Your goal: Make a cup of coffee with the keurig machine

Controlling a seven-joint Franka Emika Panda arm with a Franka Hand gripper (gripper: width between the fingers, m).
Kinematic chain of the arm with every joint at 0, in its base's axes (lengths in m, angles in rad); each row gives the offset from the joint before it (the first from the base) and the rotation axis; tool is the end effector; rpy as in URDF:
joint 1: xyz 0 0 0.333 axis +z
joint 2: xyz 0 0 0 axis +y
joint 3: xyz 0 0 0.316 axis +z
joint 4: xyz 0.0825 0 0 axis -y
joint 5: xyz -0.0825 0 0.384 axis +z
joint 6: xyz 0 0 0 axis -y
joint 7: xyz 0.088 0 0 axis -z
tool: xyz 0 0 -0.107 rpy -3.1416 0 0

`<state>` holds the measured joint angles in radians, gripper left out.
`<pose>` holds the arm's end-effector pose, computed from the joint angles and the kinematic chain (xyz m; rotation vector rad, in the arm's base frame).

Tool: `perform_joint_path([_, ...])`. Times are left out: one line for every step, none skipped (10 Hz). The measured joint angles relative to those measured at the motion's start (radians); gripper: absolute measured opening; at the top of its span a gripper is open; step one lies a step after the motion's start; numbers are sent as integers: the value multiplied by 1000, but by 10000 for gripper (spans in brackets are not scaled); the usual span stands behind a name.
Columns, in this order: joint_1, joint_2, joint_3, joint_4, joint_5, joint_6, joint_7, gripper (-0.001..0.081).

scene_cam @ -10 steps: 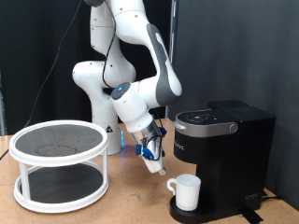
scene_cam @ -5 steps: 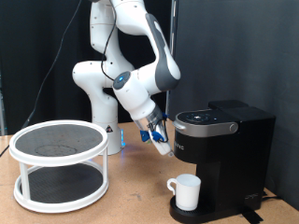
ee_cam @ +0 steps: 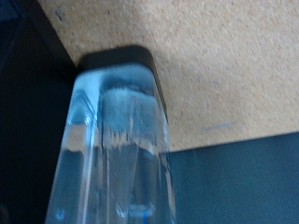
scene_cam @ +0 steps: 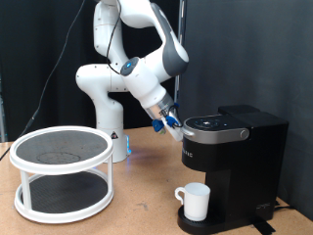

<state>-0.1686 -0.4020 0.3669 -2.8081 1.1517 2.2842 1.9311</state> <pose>0.3470 0.0782 0.3077 -0.7237 2.6462 0.8674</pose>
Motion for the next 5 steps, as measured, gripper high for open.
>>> perform_joint_path([2, -38, 1, 0, -7, -31, 26, 734])
perform_joint_path([5, -76, 2, -1, -12, -57, 45, 734])
perform_joint_path([9, -113, 2, 0, -12, -79, 57, 734])
perform_joint_path([12, -146, 2, 0, -10, -95, 63, 734])
perform_joint_path([13, -179, 2, 3, -8, -119, 71, 734])
